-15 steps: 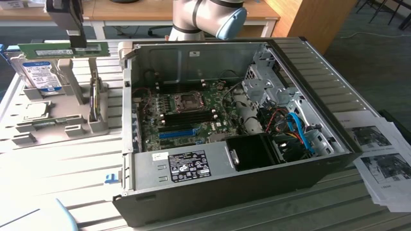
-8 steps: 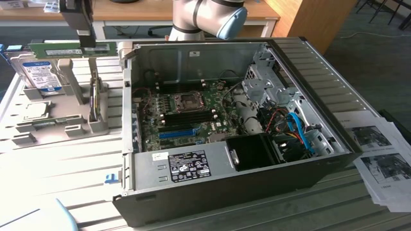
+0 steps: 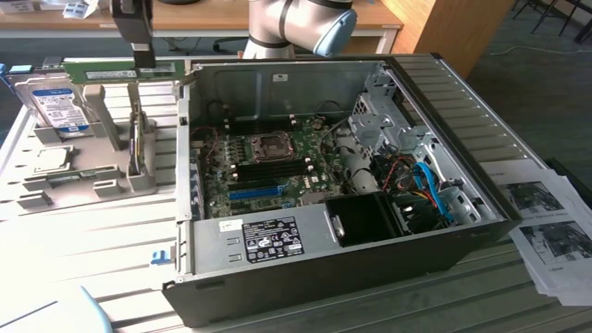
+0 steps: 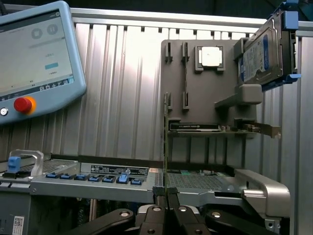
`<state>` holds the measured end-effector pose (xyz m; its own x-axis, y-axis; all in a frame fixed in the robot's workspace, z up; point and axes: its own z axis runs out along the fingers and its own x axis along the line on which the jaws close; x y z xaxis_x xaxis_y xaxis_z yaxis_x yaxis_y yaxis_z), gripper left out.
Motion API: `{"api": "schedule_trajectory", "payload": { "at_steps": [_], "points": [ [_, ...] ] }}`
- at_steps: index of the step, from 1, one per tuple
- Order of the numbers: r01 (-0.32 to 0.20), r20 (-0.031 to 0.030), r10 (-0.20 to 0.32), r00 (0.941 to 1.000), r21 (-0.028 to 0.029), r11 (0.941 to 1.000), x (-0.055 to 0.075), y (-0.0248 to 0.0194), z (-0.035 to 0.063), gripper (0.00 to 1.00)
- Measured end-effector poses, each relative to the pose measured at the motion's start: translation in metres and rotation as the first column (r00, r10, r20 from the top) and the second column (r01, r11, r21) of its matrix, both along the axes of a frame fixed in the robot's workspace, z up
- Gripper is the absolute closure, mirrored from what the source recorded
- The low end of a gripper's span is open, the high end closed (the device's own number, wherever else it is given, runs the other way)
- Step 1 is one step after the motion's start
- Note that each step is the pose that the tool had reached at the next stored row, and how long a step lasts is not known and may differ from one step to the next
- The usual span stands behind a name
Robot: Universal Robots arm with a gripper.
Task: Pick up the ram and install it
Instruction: 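Pick up the ram and move it above insertion slot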
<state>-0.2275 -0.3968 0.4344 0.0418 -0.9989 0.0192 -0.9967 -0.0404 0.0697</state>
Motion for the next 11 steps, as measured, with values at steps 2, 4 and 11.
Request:
{"api": "schedule_trajectory", "payload": {
  "at_steps": [2, 4, 11],
  "points": [
    [0.0, -0.0002, 0.0, 1.0, -0.0001, 1.0, 0.006, 0.0, 0.0001, 0.89],
    [0.0, -0.0003, 0.0, 1.0, -0.0001, 1.0, 0.012, 0.0, 0.0001, 0.89],
    [-0.001, -0.0006, 0.001, 1.0, 0.0, 1.0, 0.032, 0.0, 0.0, 0.89]
  ]
}}
